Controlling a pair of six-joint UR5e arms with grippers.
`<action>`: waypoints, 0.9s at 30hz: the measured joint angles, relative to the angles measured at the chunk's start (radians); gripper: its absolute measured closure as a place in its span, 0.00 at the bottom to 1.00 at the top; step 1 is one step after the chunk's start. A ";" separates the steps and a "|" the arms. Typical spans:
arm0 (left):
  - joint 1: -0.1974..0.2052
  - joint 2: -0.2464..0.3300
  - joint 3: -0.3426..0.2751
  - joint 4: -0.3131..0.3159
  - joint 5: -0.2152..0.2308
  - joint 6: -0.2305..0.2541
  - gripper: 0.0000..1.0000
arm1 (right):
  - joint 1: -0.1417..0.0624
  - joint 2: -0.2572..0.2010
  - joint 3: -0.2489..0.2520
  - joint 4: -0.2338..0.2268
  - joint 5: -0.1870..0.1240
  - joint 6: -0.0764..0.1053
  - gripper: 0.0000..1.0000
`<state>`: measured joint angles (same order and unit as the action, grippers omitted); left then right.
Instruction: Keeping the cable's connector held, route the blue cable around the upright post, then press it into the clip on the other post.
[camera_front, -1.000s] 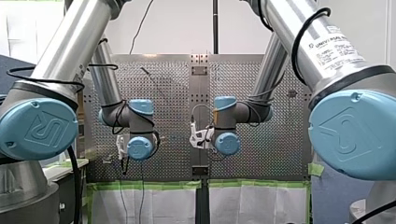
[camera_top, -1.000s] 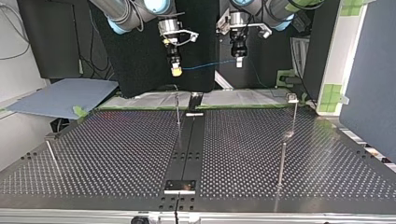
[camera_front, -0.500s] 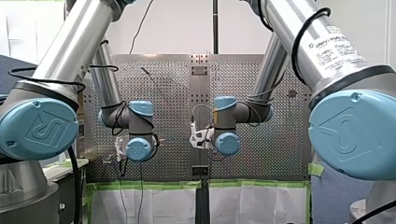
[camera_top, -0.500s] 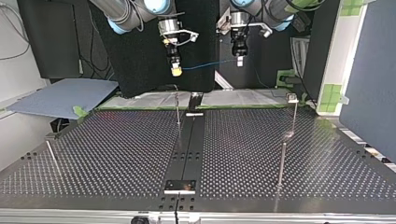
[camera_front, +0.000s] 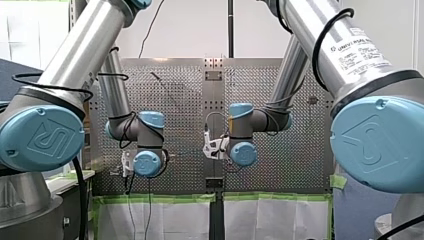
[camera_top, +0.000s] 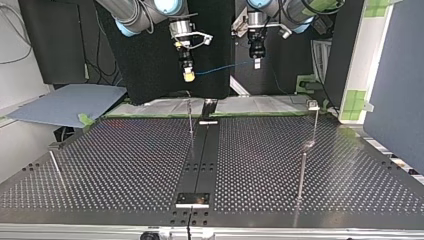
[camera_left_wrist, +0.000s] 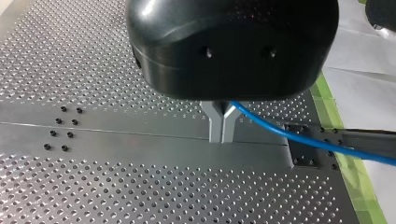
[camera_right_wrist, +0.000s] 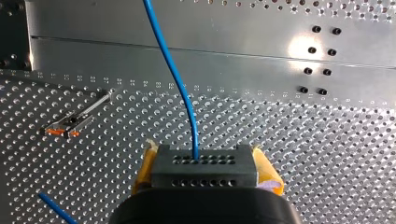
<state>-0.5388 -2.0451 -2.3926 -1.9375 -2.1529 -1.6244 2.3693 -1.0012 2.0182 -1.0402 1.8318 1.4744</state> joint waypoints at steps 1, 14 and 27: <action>0.000 0.000 0.000 0.000 0.000 0.000 1.00 | 0.000 0.000 0.000 0.000 0.000 0.000 1.00; 0.000 0.000 0.000 0.000 0.000 0.000 1.00 | -0.006 0.045 -0.028 0.045 0.014 -0.015 1.00; 0.000 0.000 0.000 0.000 0.000 0.000 1.00 | -0.006 0.119 -0.032 0.160 0.015 -0.017 1.00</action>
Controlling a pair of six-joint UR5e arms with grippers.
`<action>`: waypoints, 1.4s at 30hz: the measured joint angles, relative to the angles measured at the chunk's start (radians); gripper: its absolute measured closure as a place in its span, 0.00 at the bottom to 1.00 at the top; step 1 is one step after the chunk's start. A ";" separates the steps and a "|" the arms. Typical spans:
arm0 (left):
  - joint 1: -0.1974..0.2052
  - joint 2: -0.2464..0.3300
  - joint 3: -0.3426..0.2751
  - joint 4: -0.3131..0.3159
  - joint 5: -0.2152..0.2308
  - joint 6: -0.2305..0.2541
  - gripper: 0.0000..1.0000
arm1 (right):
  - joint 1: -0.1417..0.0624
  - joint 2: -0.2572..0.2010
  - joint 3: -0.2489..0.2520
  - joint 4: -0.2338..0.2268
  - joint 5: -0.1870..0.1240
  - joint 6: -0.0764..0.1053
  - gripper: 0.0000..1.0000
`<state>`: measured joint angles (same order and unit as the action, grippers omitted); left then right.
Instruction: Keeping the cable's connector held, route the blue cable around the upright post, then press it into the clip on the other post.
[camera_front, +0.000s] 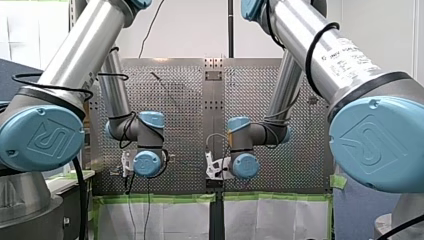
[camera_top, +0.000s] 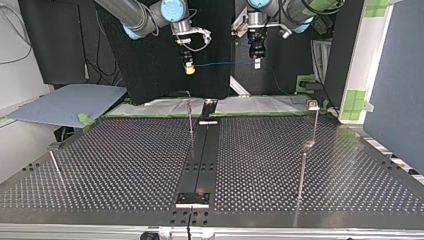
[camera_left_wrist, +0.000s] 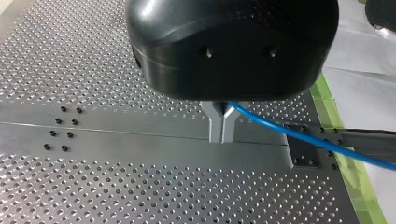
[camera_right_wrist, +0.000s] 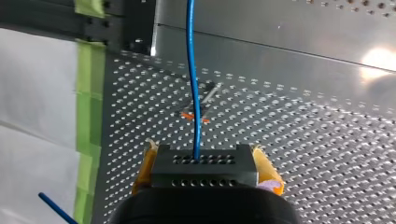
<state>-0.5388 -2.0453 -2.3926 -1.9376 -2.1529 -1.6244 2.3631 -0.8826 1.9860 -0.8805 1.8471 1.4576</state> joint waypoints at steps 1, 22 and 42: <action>0.000 0.000 0.000 0.000 0.000 0.000 1.00 | 0.000 0.000 0.000 0.005 0.000 0.000 1.00; 0.026 0.139 0.014 -0.139 -0.033 -0.022 1.00 | 0.026 -0.120 -0.103 0.138 -0.045 0.088 1.00; 0.071 0.317 0.159 -0.317 -0.138 -0.025 1.00 | 0.017 -0.296 -0.275 0.314 -0.166 0.110 1.00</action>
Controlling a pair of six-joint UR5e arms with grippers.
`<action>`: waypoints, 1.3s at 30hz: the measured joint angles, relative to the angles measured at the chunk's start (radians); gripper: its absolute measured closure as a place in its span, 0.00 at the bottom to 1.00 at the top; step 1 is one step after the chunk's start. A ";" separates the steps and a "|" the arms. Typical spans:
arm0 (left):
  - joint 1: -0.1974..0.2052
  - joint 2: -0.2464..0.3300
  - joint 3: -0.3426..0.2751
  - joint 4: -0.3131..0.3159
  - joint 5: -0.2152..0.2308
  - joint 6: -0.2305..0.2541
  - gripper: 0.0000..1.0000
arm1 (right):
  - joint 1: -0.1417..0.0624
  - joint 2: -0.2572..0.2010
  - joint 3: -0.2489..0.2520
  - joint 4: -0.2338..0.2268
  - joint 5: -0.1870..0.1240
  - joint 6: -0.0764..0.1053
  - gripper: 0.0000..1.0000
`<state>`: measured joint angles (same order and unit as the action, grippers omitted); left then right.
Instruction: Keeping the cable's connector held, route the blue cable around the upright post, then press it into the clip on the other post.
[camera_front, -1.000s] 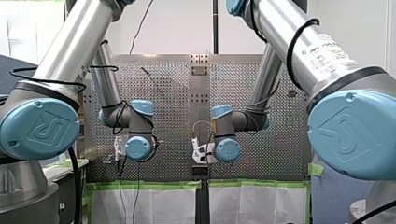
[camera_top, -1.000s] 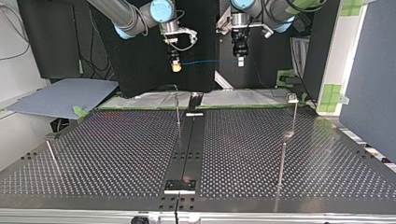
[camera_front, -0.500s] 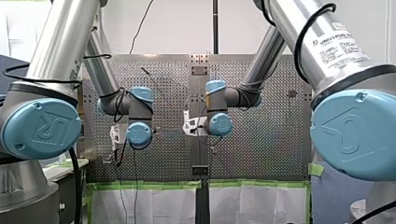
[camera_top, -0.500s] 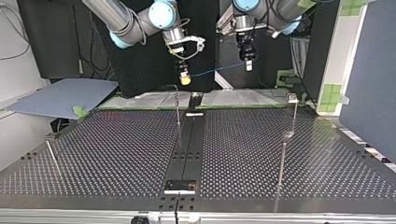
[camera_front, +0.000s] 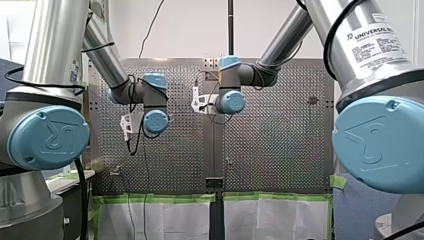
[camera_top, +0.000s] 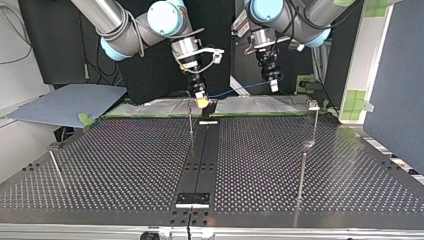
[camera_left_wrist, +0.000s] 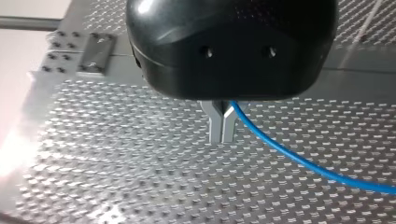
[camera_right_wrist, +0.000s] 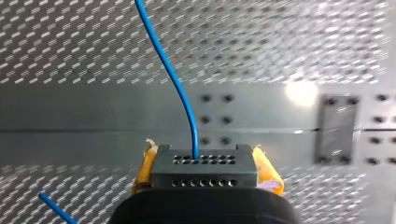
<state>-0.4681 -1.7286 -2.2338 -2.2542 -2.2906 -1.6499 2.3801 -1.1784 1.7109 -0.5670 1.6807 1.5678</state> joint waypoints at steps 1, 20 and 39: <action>0.001 0.009 0.009 -0.009 -0.004 0.000 1.00 | 0.000 -0.007 -0.007 0.007 -0.005 0.000 1.00; 0.049 0.170 0.170 -0.170 -0.018 0.007 1.00 | -0.025 -0.063 -0.152 0.129 -0.077 0.041 1.00; 0.119 0.324 0.339 -0.339 0.078 0.008 1.00 | -0.053 -0.027 -0.274 0.169 -0.154 0.095 1.00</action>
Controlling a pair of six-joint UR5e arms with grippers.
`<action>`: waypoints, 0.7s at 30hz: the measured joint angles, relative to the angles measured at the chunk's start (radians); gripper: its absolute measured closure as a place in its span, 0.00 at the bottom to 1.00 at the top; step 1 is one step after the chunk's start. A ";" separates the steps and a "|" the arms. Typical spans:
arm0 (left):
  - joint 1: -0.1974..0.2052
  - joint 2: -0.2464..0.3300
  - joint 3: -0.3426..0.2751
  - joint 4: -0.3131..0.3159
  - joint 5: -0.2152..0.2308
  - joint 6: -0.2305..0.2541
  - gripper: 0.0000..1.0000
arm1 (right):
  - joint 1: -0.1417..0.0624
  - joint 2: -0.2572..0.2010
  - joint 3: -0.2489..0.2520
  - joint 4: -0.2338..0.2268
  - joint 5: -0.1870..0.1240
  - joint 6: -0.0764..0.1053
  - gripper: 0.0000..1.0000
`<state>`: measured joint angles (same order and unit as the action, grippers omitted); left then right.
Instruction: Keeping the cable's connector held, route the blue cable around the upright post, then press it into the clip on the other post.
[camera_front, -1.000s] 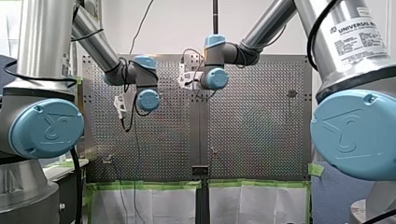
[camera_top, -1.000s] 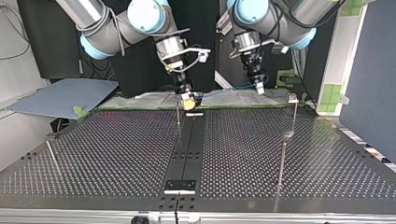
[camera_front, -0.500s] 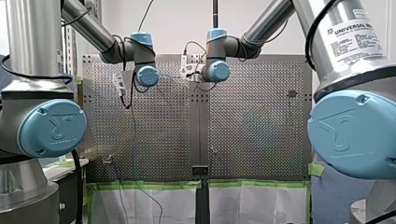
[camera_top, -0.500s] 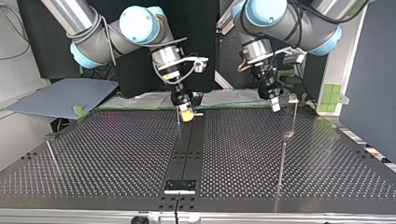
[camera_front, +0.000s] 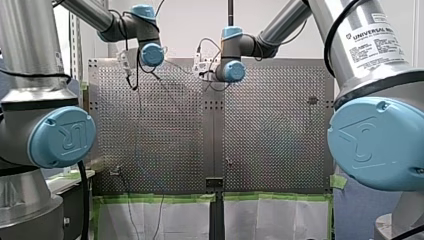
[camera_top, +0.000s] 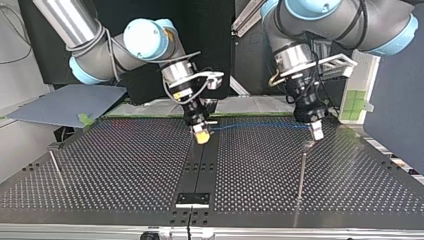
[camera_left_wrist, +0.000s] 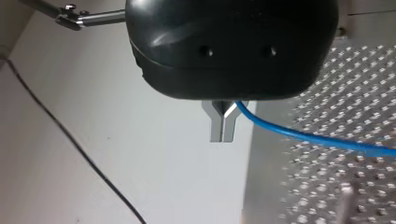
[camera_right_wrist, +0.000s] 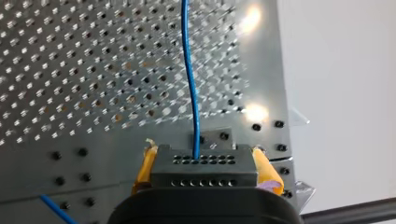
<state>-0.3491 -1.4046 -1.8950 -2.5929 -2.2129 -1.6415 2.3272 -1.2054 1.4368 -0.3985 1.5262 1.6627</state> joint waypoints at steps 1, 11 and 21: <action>0.004 0.000 0.007 -0.007 0.006 0.000 1.00 | 0.000 0.000 -0.007 0.006 -0.002 0.001 1.00; 0.092 -0.025 0.052 -0.101 0.093 0.016 1.00 | 0.000 0.000 -0.100 0.035 -0.035 0.029 1.00; 0.175 -0.088 0.104 -0.185 0.177 0.014 1.00 | -0.010 0.023 -0.188 0.037 -0.039 0.036 1.00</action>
<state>-0.1736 -1.4931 -1.7909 -2.7776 -2.0363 -1.6278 2.3172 -1.1824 1.2491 -0.3610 1.4872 1.6984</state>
